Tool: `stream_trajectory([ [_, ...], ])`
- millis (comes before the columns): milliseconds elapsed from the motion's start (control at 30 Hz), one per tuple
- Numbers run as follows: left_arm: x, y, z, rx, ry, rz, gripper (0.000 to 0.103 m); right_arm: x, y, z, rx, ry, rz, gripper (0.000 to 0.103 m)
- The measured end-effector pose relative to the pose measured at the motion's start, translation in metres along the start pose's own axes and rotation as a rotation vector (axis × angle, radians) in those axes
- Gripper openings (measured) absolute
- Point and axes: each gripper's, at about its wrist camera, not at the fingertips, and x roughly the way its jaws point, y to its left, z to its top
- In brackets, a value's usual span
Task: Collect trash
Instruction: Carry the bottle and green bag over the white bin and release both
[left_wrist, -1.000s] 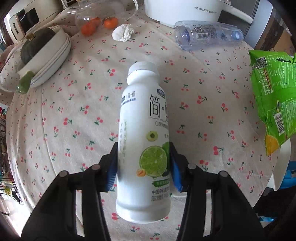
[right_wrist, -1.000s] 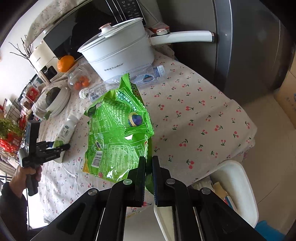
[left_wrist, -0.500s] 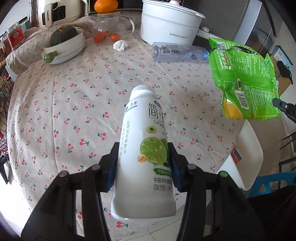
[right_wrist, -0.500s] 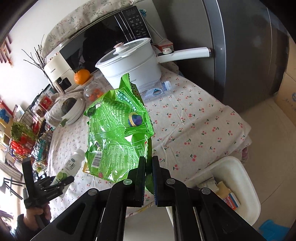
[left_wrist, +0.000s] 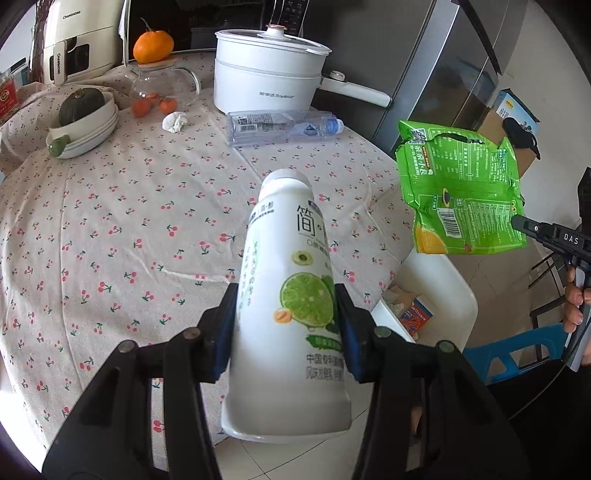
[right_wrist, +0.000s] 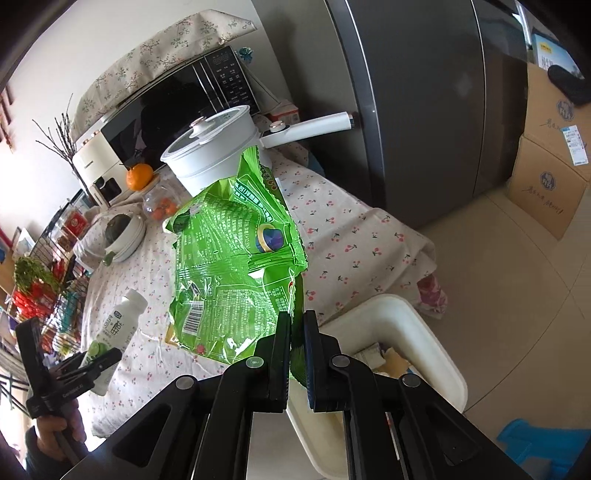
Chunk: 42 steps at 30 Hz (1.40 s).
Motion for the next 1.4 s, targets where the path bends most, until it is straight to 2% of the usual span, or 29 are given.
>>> stream_trajectory([
  [300, 0.007, -0.037, -0.007, 0.080, 0.018, -0.035, 0.051, -0.022, -0.042, -0.023, -0.022, 0.032, -0.156, 0.007],
  [567, 0.016, -0.058, -0.015, 0.127, 0.040, -0.045, 0.051, 0.000, -0.070, -0.045, -0.023, 0.180, -0.238, 0.007],
  [767, 0.021, -0.072, -0.022, 0.164, 0.050, -0.057, 0.051, 0.026, -0.084, -0.062, -0.027, 0.295, -0.269, 0.008],
  [933, 0.023, -0.079, -0.025, 0.182, 0.055, -0.065, 0.051, 0.043, -0.086, -0.068, -0.031, 0.354, -0.272, 0.009],
  [1033, 0.023, -0.082, -0.025, 0.190, 0.055, -0.071, 0.051, 0.046, -0.091, -0.070, 0.006, 0.375, -0.245, 0.018],
  [1100, 0.023, -0.084, -0.026, 0.194, 0.055, -0.074, 0.051, 0.047, -0.091, -0.070, 0.033, 0.374, -0.237, 0.040],
  [1167, 0.025, -0.088, -0.027, 0.200, 0.058, -0.079, 0.051, 0.043, -0.091, -0.067, 0.040, 0.349, -0.240, 0.052],
  [1400, 0.035, -0.110, -0.029, 0.236, 0.068, -0.107, 0.051, 0.034, -0.089, -0.059, 0.052, 0.300, -0.236, 0.058],
])
